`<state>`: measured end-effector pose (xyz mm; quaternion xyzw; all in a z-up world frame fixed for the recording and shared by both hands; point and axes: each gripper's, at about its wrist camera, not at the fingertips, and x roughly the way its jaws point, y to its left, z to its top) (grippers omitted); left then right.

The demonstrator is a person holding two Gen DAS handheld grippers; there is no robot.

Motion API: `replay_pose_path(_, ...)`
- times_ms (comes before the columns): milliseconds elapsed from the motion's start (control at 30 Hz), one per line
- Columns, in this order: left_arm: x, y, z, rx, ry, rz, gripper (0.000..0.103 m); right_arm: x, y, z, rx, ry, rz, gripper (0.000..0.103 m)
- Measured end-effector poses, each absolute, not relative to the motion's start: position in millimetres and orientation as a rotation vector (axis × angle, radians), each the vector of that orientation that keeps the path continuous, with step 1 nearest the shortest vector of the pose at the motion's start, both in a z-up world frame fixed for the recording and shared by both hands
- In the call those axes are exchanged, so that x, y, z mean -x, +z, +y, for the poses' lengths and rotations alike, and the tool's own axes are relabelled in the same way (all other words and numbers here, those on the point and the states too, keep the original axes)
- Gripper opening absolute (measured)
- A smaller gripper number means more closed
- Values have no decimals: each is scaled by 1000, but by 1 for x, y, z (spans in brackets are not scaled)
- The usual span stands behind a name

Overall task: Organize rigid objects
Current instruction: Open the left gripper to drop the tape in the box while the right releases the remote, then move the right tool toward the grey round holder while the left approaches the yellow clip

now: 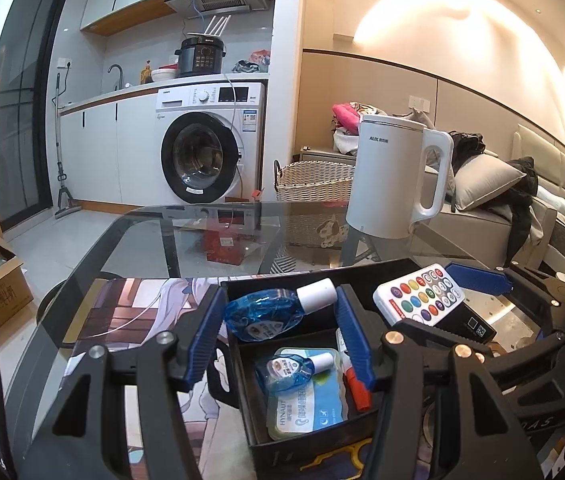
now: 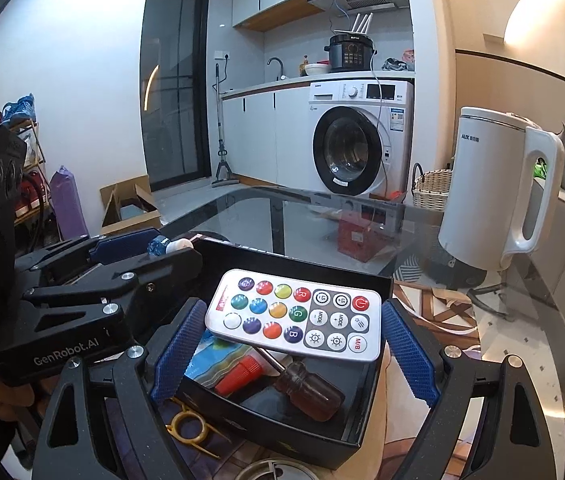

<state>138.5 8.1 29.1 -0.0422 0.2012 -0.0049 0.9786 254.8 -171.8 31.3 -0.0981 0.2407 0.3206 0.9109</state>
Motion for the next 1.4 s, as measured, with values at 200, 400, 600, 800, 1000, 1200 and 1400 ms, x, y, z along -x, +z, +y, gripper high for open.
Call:
replay_pose_path(200, -138, 29, 8, 82, -12, 404, 56, -257, 31, -172, 196, 689, 500, 90)
replay_pose_path(400, -137, 30, 6, 77, -13, 403, 57, -255, 33, -172, 200, 696, 479, 100)
replay_pose_path(600, -135, 30, -3, 38, -6, 410, 85, -250, 37, -182, 217, 643, 487, 102)
replay_pose_path(800, -132, 29, 2, 87, -33, 473, 103, -244, 42, -202, 221, 596, 541, 102)
replay_pose_path(1000, -118, 31, 4, 106, -35, 518, 103, -232, 36, -217, 225, 566, 626, 102)
replay_pose_path(1200, -99, 25, 2, 113, -30, 566, 103, -220, 20, -225, 208, 557, 731, 102)
replay_pose_path(1400, -91, 14, -3, 99, -18, 607, 103, -211, 5, -225, 214, 523, 805, 102)
